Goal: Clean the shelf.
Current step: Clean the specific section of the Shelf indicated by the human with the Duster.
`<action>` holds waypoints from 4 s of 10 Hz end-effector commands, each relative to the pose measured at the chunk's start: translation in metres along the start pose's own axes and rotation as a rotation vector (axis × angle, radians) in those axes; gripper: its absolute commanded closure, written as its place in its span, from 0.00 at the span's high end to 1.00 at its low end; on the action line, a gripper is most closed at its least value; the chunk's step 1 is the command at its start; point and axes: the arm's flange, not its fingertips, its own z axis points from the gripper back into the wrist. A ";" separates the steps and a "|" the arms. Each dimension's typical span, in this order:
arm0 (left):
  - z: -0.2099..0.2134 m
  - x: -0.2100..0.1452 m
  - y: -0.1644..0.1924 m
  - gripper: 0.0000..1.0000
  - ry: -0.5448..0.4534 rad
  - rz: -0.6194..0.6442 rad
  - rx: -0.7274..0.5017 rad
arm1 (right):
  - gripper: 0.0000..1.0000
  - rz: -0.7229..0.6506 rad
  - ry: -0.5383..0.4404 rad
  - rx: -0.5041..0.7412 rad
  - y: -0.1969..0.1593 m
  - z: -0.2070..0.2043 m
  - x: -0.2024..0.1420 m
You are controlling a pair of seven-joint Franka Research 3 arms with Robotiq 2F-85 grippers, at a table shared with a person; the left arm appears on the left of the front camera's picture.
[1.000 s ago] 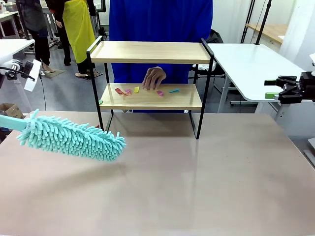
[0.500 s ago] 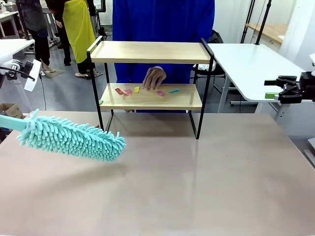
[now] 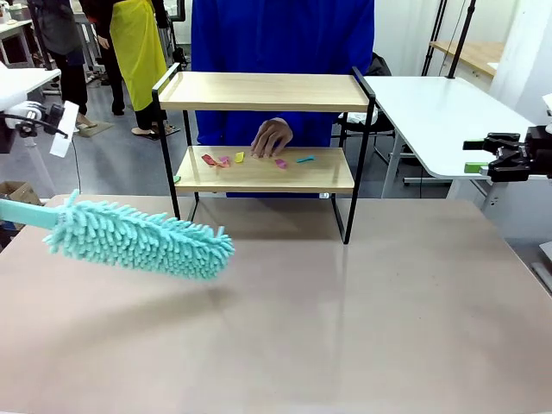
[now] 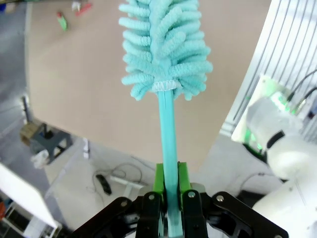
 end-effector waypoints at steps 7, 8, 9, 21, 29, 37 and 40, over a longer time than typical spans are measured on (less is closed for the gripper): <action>0.017 0.136 -0.052 0.13 -0.441 0.437 -0.158 | 1.00 0.006 0.000 0.003 0.001 -0.001 0.003; 0.020 0.139 -0.047 0.13 -0.405 0.481 -0.180 | 1.00 0.006 0.000 0.003 0.001 -0.001 0.003; 0.021 0.127 -0.054 0.13 -0.427 0.412 -0.156 | 1.00 0.006 0.000 0.003 0.001 -0.001 0.003; 0.011 0.287 -0.031 0.13 -0.578 0.899 -0.253 | 1.00 0.006 0.000 0.003 0.001 -0.001 0.003; -0.021 0.377 -0.006 0.13 -0.628 1.205 -0.312 | 1.00 0.006 0.000 0.003 0.001 -0.001 0.003; -0.056 0.382 -0.001 0.13 -0.592 1.214 -0.344 | 1.00 0.006 0.000 0.003 0.001 -0.001 0.003; -0.058 0.367 0.007 0.13 -0.504 1.247 -0.253 | 1.00 0.006 0.000 0.003 0.001 -0.001 0.003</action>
